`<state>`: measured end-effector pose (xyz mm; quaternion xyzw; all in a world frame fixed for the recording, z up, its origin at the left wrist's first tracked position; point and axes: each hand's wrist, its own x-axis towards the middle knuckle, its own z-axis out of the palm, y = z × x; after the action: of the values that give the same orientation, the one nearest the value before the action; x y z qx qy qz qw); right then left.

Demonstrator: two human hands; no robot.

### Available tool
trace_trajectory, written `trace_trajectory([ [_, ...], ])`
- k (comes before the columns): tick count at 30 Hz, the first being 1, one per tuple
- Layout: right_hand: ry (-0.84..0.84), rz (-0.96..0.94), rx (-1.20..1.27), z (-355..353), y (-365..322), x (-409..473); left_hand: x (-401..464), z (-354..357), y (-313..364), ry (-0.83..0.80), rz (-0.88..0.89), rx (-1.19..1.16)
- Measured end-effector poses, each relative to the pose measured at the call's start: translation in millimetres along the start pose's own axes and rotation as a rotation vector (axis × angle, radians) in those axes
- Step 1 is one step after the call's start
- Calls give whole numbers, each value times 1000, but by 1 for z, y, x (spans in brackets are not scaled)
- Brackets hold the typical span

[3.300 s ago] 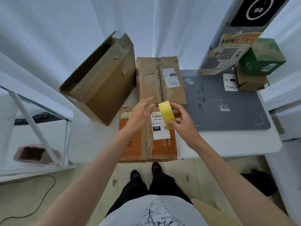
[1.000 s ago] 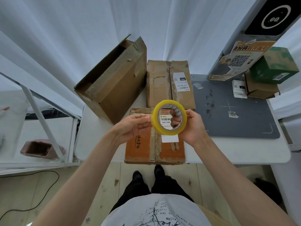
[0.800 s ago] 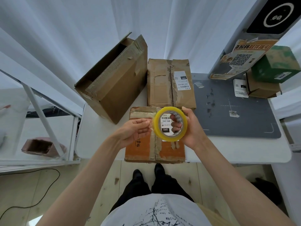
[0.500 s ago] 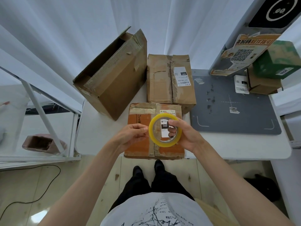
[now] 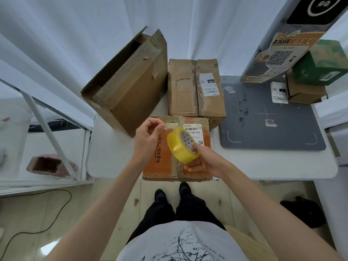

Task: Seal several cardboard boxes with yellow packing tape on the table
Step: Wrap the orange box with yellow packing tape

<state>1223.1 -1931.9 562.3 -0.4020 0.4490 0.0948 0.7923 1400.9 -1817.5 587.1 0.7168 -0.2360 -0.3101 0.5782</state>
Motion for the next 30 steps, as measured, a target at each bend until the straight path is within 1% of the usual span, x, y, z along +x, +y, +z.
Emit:
trace_trajectory([
  [3, 77, -3, -68, 0, 2, 9, 2, 8, 13, -134, 211, 186],
  [4, 123, -16, -87, -1, 4, 14, 2, 10, 15, -182, 272, 266],
  [5, 205, -45, -137, -2, 8, 19, 2, 12, 17, -215, 315, 339],
  [6, 339, -87, -256, -4, 11, 24, 2, 13, 17, -226, 332, 387],
  [8, 673, -148, -600, -13, 20, 29, 5, 9, 18, -183, 318, 413],
  [9, 761, -135, -702, -18, 25, 31, 7, 5, 19, -144, 309, 411],
  [10, 762, -89, -700, -22, 29, 32, 9, 0, 20, -106, 303, 408],
  [12, 599, 10, -498, -30, 41, 34, 14, -8, 22, -56, 291, 396],
  [13, 521, 25, -423, -33, 47, 36, 16, -11, 23, -45, 284, 391],
  [14, 479, 22, -399, -35, 54, 38, 16, -13, 25, -42, 279, 391],
  [18, 477, -45, -402, -41, 65, 40, 13, -15, 29, -65, 284, 402],
  [22, 415, -48, -524, -60, 60, 35, 7, -13, 30, -86, 293, 404],
  [27, 393, -13, -741, -89, 50, 36, 5, -16, 30, -69, 283, 413],
  [30, 368, -18, -810, -100, 39, 35, 5, -17, 32, -70, 287, 412],
])
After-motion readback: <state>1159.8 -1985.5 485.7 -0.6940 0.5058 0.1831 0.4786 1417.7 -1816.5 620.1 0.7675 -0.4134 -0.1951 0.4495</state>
